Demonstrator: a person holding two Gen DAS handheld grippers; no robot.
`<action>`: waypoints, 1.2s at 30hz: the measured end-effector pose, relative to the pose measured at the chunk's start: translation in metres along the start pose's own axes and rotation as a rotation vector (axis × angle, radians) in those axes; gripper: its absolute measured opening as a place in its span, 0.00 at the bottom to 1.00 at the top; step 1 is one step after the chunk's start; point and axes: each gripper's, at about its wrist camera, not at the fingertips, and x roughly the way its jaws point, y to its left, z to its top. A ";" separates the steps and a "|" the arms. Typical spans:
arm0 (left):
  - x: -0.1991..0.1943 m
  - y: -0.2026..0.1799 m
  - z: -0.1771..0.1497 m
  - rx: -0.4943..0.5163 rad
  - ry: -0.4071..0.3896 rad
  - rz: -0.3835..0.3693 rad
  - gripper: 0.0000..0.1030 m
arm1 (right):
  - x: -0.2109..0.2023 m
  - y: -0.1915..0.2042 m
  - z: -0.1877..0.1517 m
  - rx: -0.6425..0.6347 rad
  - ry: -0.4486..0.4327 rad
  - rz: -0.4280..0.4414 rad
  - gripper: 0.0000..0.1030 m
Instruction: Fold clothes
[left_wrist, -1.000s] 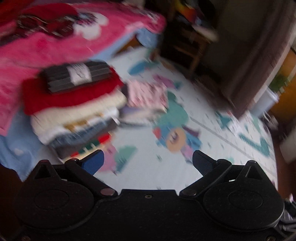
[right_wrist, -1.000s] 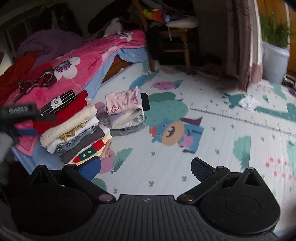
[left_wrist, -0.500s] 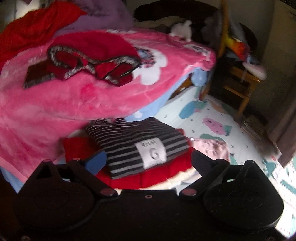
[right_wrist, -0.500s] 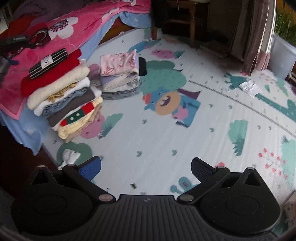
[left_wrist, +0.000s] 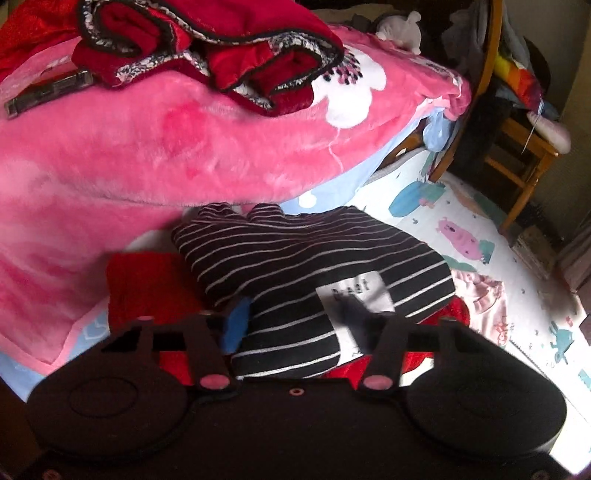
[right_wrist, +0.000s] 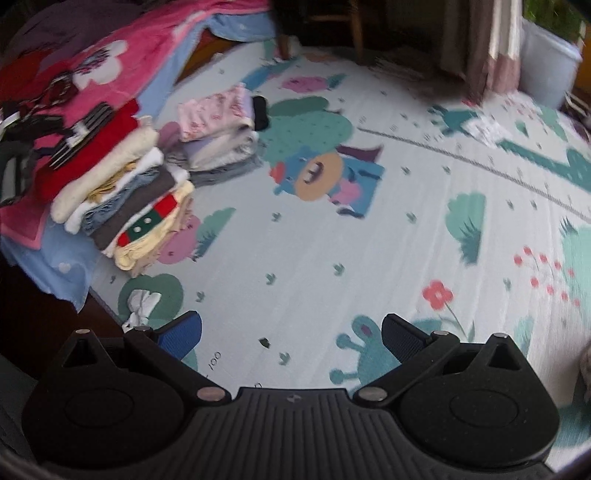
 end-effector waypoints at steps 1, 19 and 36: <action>-0.002 0.000 0.000 0.002 -0.010 -0.008 0.30 | 0.000 -0.004 -0.001 0.018 0.002 -0.001 1.00; -0.222 -0.136 -0.035 0.463 -0.560 -0.504 0.00 | -0.041 -0.038 -0.002 0.133 -0.106 -0.018 1.00; -0.283 -0.291 -0.197 1.091 -0.545 -0.769 0.00 | -0.085 -0.151 -0.022 0.334 -0.229 -0.153 1.00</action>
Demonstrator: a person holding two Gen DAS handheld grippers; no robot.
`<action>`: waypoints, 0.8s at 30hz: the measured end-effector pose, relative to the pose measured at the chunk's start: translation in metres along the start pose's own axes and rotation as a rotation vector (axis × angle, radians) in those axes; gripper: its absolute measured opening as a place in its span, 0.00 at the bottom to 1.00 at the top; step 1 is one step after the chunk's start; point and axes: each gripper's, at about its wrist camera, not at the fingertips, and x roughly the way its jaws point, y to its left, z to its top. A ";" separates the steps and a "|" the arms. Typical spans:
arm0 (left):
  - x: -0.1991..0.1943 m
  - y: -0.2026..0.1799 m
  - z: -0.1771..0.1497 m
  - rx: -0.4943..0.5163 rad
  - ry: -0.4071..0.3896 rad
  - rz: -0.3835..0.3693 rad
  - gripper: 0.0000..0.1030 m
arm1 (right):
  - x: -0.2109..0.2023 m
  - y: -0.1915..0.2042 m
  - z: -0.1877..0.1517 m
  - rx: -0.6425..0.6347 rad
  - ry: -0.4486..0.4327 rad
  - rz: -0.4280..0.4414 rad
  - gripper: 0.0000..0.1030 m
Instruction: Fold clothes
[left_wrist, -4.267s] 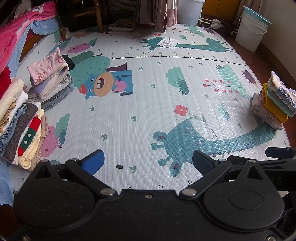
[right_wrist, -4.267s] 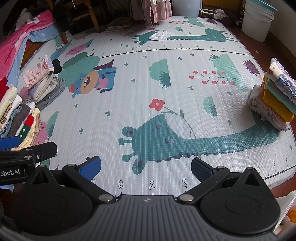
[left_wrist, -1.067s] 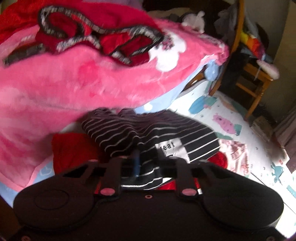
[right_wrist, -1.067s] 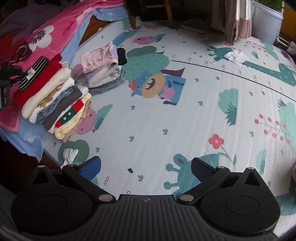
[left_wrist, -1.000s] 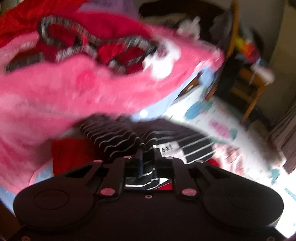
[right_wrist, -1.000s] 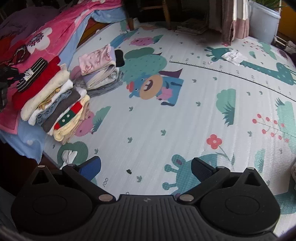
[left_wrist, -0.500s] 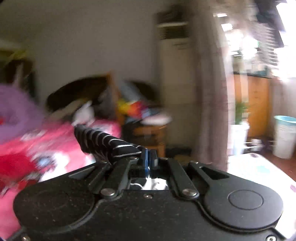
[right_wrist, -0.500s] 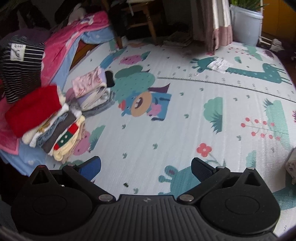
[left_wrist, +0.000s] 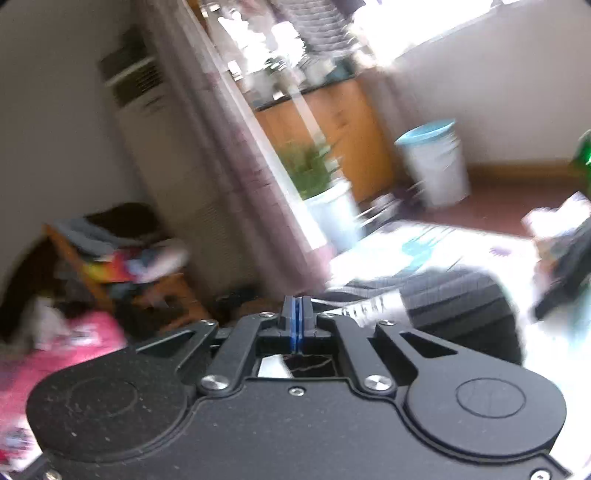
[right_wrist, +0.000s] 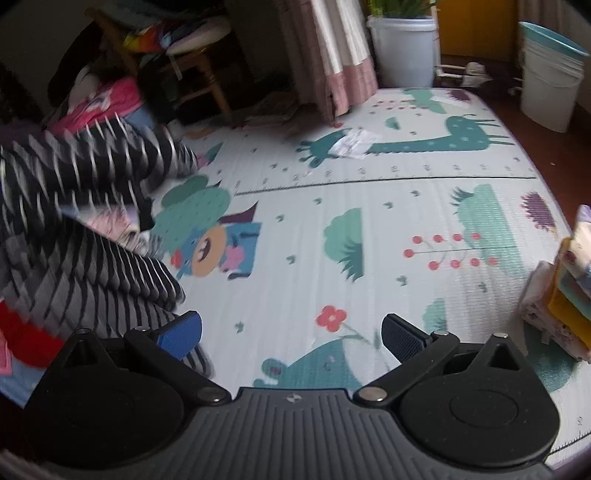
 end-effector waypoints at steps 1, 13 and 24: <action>0.004 -0.008 -0.001 0.011 0.010 -0.020 0.00 | -0.002 -0.005 0.000 0.007 -0.008 -0.008 1.00; 0.015 -0.046 0.002 -0.217 0.020 -0.419 0.00 | -0.004 -0.039 -0.001 0.055 -0.019 -0.051 1.00; 0.027 -0.115 -0.018 0.112 0.109 -0.366 0.00 | -0.009 -0.057 0.004 0.092 -0.041 -0.079 1.00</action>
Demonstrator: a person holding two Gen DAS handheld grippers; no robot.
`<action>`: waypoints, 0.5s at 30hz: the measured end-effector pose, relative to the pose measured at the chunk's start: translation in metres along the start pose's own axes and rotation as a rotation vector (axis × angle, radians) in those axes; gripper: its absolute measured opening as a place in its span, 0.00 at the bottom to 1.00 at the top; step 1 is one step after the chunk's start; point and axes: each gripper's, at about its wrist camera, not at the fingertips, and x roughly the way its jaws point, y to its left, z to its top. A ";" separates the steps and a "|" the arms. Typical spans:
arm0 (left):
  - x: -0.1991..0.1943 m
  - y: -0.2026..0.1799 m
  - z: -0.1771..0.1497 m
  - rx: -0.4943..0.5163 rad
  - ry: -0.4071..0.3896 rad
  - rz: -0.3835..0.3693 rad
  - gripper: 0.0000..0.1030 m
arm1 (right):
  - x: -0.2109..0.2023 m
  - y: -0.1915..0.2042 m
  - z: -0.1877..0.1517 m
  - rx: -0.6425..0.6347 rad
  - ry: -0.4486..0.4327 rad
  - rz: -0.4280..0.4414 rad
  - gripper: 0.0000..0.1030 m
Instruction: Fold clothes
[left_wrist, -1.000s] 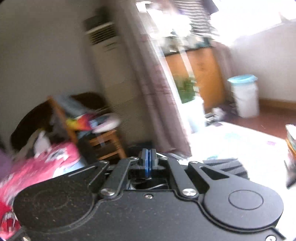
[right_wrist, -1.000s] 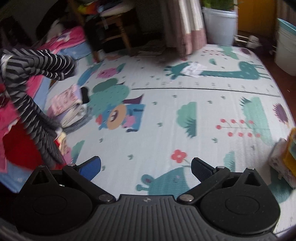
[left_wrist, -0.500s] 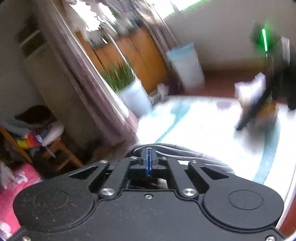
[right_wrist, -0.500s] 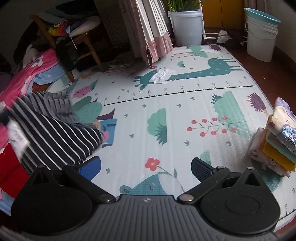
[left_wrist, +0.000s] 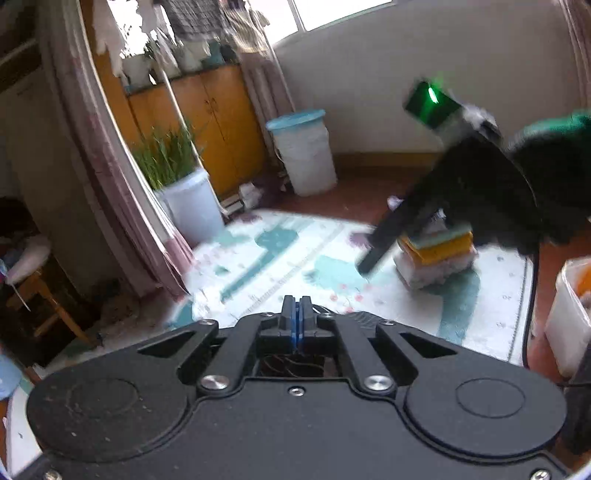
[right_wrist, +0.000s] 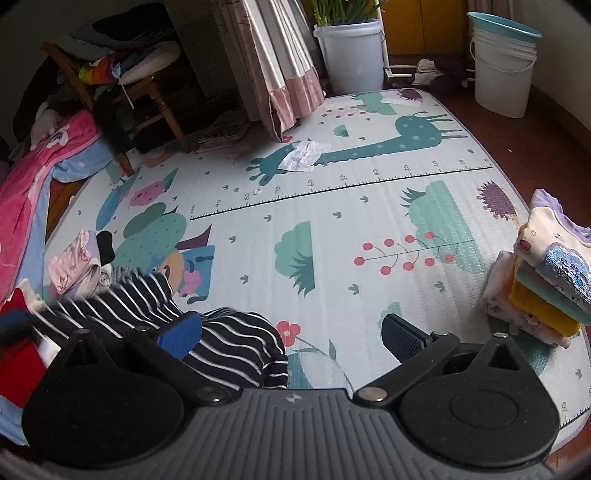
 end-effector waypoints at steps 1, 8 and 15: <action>0.004 -0.007 -0.001 0.036 0.012 0.009 0.00 | 0.000 -0.001 0.000 -0.003 -0.001 -0.006 1.00; 0.038 -0.004 -0.036 0.060 0.205 0.089 0.00 | 0.009 -0.003 -0.003 -0.020 0.021 -0.030 1.00; 0.036 -0.004 -0.045 0.053 0.289 0.077 0.13 | 0.016 0.011 -0.005 -0.112 0.031 -0.027 1.00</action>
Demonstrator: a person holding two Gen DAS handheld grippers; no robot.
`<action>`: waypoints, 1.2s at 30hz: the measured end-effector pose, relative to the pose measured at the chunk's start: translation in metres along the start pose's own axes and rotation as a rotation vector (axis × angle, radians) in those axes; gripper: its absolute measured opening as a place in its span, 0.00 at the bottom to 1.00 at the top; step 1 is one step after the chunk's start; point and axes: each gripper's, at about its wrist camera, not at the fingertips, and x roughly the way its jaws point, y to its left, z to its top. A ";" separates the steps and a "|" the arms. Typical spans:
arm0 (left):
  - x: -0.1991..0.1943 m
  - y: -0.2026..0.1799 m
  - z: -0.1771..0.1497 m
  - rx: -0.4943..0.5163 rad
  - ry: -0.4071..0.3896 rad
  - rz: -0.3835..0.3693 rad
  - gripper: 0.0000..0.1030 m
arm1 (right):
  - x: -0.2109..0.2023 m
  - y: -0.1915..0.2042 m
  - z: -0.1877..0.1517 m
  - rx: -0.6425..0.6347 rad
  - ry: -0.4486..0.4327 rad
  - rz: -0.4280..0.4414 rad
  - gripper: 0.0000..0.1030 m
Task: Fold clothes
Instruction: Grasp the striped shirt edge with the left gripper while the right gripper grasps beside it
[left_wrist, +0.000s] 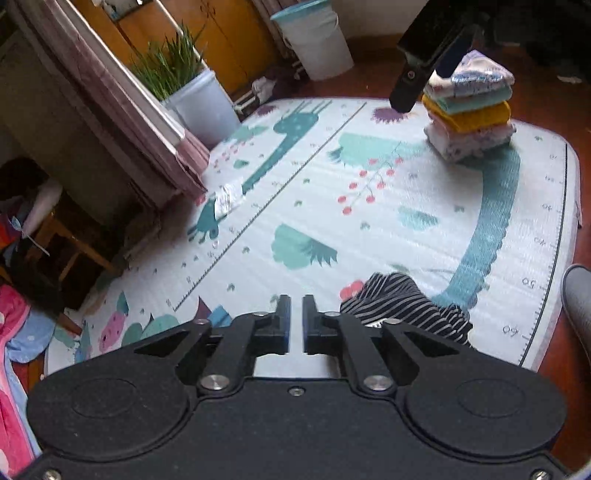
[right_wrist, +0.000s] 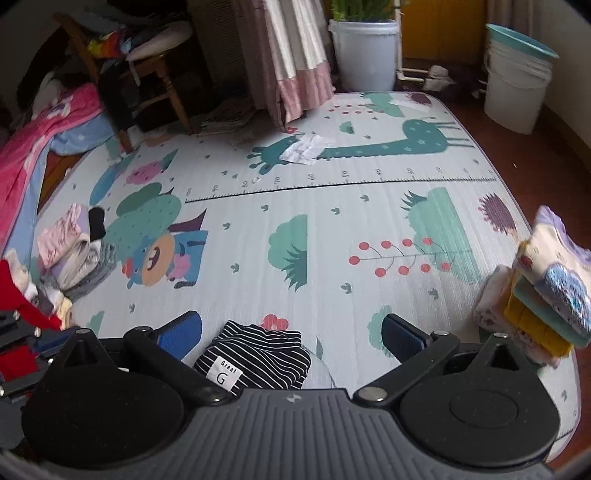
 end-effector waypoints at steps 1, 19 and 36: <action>0.004 0.002 0.001 -0.010 0.012 -0.009 0.20 | 0.001 0.003 0.000 -0.018 0.002 0.000 1.00; 0.075 0.076 0.025 -0.472 0.271 -0.189 0.67 | 0.040 0.024 0.020 -0.138 0.052 0.048 0.96; 0.209 0.083 -0.024 -0.503 0.324 -0.352 0.67 | 0.187 -0.021 -0.020 -0.247 0.302 0.009 0.75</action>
